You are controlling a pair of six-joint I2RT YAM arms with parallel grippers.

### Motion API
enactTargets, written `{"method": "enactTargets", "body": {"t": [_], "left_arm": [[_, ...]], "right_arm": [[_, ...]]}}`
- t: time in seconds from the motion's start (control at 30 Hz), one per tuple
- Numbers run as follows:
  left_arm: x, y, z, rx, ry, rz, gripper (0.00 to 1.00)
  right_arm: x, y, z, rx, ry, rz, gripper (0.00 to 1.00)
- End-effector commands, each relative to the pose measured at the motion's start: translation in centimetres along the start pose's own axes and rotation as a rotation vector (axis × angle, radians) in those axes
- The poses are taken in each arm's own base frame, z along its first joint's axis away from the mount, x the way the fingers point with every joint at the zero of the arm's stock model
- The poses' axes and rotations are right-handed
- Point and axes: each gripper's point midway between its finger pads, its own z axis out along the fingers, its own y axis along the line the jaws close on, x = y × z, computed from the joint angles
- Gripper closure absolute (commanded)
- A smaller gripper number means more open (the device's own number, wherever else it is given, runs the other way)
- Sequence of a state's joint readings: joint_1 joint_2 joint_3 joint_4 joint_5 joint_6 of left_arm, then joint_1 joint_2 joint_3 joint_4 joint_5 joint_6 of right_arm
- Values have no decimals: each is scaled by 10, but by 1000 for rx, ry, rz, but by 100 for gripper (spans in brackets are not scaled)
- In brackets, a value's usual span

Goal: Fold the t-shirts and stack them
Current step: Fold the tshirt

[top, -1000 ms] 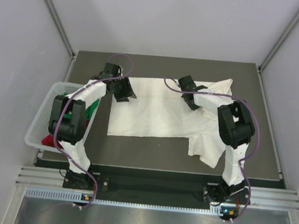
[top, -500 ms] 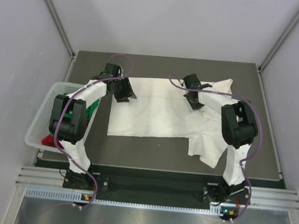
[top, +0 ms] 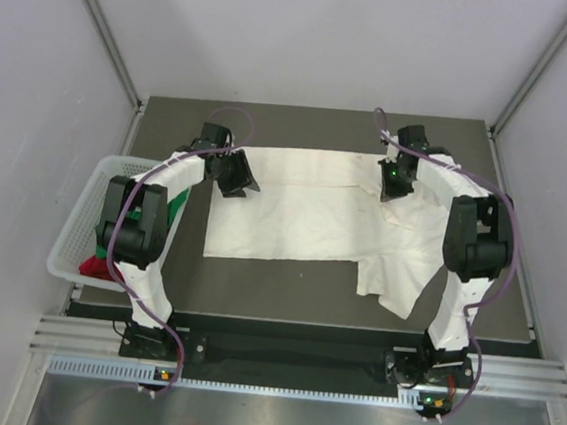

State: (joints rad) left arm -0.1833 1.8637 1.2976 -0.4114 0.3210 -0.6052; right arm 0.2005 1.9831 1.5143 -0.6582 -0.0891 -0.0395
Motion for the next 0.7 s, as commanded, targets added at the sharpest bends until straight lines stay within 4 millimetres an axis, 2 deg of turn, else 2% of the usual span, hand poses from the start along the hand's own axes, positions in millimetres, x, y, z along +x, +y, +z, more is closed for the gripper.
{"method": "enactTargets", "body": {"t": [0.0,0.2,0.33,0.43,0.57,0.67], "left_arm": [[-11,-8,0,29,-31,4,49],[-17,-6,6,19,-40,4,48],[-29,1,21,-22,-56,19,48],[-35,3,31,-28,-67,20,48],[-38,4,36,-36,-68,23,48],[-45,2,34,-37,-87,31,48]], "right_arm": [[-15,25,-22,-174,-63,85,100],[-21,34,-30,-251,-81,132,100],[-22,39,-31,-291,-78,165,100],[-19,40,-27,-331,-60,212,100],[-1,37,-12,-326,-15,275,100],[14,41,-4,-339,26,275,85]]}}
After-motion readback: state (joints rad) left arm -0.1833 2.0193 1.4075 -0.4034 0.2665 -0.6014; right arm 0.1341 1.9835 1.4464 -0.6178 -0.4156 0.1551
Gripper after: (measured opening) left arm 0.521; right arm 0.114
